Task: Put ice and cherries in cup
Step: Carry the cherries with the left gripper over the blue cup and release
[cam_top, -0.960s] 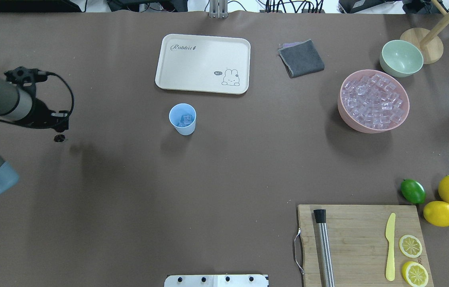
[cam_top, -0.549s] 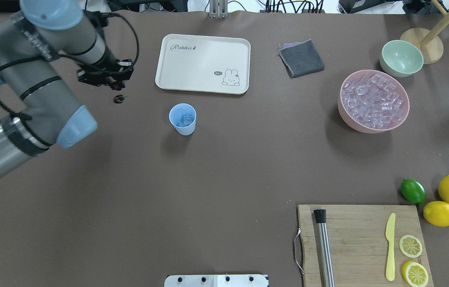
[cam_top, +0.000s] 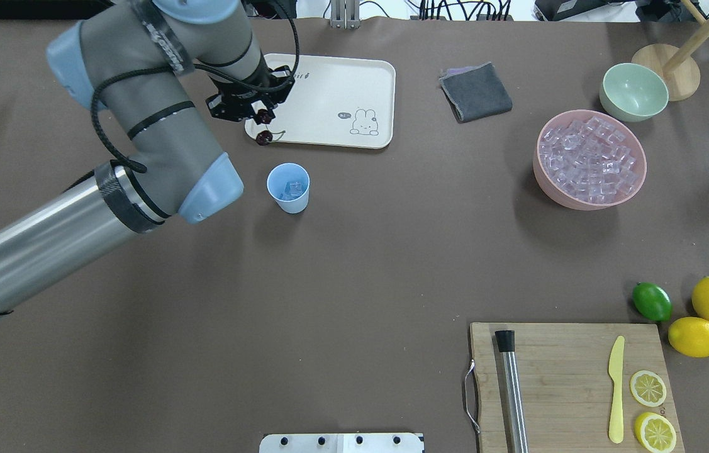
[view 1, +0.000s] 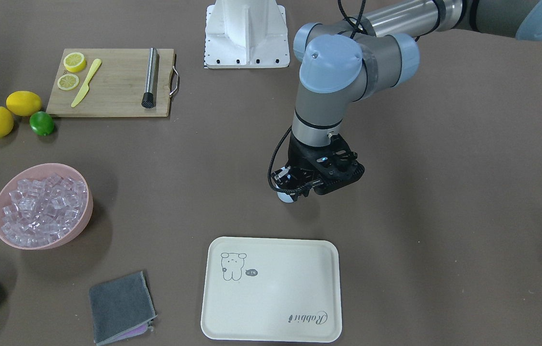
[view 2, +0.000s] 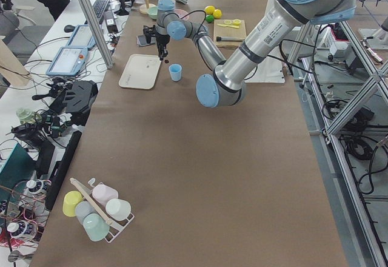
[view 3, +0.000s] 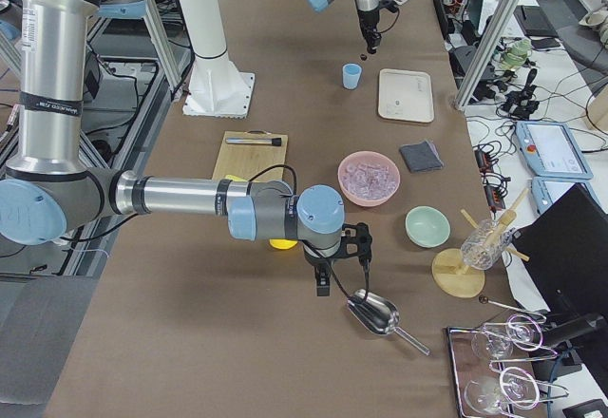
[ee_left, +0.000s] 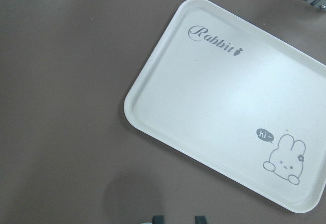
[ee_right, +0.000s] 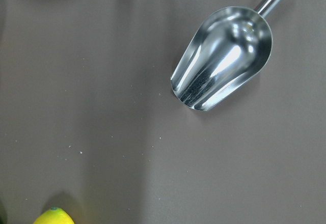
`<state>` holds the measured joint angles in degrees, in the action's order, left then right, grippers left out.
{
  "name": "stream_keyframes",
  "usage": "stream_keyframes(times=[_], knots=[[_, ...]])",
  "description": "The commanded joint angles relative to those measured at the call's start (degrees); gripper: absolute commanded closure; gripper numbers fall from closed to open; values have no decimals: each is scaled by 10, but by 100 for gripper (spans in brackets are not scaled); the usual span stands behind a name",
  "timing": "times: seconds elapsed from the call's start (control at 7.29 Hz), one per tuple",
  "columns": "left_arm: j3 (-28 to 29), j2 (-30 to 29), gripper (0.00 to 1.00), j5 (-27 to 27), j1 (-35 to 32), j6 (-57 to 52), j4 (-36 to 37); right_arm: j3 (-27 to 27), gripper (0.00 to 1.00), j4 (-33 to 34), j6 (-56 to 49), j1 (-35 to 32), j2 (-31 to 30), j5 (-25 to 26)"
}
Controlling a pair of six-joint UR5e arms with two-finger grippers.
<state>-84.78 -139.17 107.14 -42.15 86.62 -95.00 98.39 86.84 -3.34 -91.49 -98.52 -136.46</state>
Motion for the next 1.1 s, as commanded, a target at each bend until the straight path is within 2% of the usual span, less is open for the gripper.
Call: stream_keyframes(times=[0.0,0.55,0.69,0.82,0.96], knots=[[6,11,69,-11,11,10,-41,0,0,0,-1,0,-1,1],[-36,43,65,-8,12,13,-36,-4,0,0,-1,0,-2,1],[-44,48,39,-11,24,14,-36,-2,0,0,-1,0,-2,1],[-46,48,3,-11,28,21,-36,-4,0,0,-1,0,1,1],[-50,56,2,-11,31,30,-36,-4,0,0,-1,0,2,1]])
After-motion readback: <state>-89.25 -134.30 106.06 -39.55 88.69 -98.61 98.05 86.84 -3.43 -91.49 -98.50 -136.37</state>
